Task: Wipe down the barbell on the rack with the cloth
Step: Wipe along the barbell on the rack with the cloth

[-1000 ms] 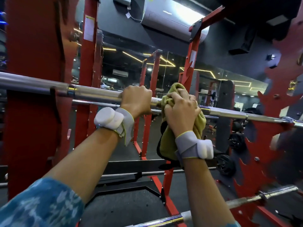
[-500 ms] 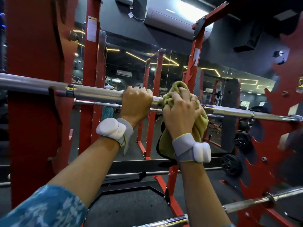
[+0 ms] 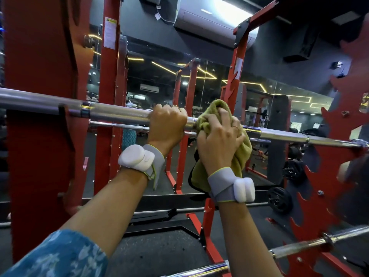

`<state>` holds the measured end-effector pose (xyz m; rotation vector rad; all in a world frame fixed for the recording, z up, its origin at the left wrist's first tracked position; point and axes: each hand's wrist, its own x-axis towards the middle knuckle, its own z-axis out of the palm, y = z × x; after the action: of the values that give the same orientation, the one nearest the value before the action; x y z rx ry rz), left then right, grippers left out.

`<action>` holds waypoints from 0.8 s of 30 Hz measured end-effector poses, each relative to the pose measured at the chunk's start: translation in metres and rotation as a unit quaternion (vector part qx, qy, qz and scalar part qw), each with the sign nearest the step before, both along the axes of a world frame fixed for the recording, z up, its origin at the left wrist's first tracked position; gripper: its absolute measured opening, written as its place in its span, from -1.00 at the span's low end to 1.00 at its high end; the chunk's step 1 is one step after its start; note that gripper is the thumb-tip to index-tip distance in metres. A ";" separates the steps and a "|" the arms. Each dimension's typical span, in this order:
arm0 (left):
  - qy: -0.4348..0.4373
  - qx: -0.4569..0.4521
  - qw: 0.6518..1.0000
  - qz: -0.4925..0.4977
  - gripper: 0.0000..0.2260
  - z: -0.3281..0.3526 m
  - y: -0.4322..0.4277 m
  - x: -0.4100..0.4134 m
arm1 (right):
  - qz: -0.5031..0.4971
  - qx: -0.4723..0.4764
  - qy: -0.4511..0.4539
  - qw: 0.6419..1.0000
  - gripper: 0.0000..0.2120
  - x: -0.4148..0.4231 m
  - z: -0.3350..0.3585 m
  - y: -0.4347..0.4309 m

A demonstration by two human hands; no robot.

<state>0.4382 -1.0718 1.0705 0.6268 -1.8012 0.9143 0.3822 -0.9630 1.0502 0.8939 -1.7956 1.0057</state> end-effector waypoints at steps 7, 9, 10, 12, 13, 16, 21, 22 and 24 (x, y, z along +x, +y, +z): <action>0.004 0.016 1.000 -0.010 -0.79 0.002 0.000 -0.003 | 0.042 -0.029 0.110 0.993 -0.64 -0.011 -0.037 -0.005; 0.002 0.024 1.000 -0.017 -0.75 0.002 0.001 -0.001 | 0.033 -0.049 0.063 0.996 -0.63 -0.017 -0.035 -0.001; 0.004 0.026 0.999 -0.018 -0.73 0.002 0.002 0.000 | 0.034 -0.058 0.030 0.997 -0.62 -0.018 -0.030 0.001; 0.011 0.027 0.999 -0.021 -0.72 0.001 0.002 -0.001 | 0.038 -0.062 -0.033 0.997 -0.60 -0.018 -0.016 0.003; 0.012 0.028 0.999 -0.022 -0.72 0.001 0.003 0.000 | 0.036 -0.059 -0.040 0.997 -0.59 -0.016 -0.011 0.003; 0.014 0.035 0.999 -0.020 -0.72 0.002 0.005 0.001 | 0.030 -0.028 0.034 0.999 -0.61 -0.010 -0.010 0.000; 0.007 0.043 0.999 -0.020 -0.73 0.003 0.007 0.003 | 0.055 -0.047 0.074 0.995 -0.59 -0.021 -0.033 0.002; 0.006 0.044 0.999 -0.018 -0.73 0.002 0.007 0.004 | 0.053 -0.060 0.060 0.995 -0.59 -0.025 -0.034 0.004; 0.005 0.048 0.999 -0.019 -0.73 0.003 0.008 0.005 | 0.043 -0.073 0.013 0.996 -0.60 -0.030 -0.028 0.009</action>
<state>0.4428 -1.0634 1.0730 0.6551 -1.8498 0.8015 0.3525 -0.9544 1.0218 0.8956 -1.6501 1.1589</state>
